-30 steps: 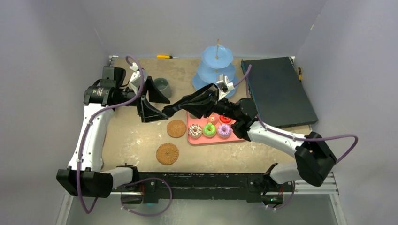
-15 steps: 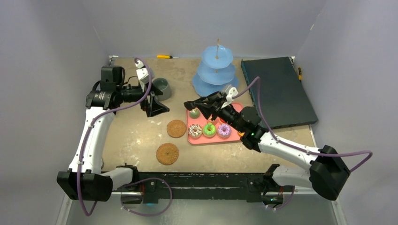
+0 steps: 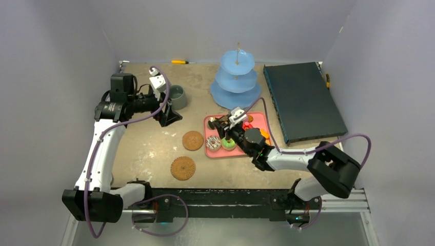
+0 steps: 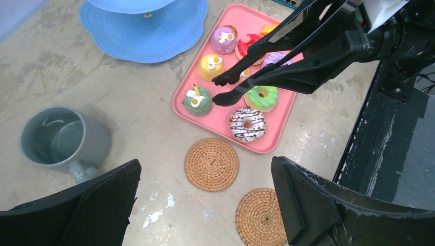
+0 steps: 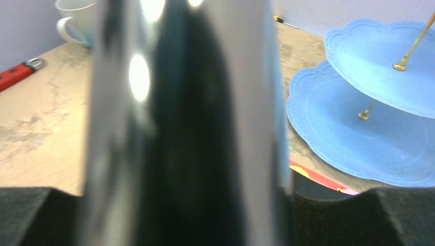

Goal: Serve the afternoon tea

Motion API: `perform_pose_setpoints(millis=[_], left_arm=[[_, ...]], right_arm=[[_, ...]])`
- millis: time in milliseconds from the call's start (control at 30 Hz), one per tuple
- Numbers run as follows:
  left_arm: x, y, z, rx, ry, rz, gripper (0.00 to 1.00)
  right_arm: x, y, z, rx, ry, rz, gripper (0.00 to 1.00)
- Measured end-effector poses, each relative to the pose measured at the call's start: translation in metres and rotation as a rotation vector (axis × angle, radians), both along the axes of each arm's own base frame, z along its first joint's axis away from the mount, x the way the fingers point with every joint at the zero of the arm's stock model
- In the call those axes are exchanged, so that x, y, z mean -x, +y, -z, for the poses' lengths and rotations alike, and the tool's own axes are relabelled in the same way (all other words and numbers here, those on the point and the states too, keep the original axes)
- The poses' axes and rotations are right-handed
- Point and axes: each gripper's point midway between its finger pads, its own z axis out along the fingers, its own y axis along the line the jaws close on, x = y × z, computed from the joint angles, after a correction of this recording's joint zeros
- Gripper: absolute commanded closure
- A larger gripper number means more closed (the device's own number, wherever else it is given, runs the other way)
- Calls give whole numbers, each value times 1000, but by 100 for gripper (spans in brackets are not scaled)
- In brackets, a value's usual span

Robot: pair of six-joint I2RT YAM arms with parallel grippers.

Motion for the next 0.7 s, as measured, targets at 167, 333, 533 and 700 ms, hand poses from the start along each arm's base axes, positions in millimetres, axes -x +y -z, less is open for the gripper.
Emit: perform_pose_setpoints(millis=[167,333,533,700], left_arm=[[0,3,-4,-16,-27,-17,2],[-1,6,-2,-29,-31,-30,1],[-3,6,-3,-34,-41,-36,1],[-5,7,-4,-35,-46,-38,1]], right_arm=[[-14,-2,14,23,-24,63,40],[-19,1,33,59,-19,79,39],[-19,5,42,66,-15,72,38],[-23,10,47,62,-18,71,39]])
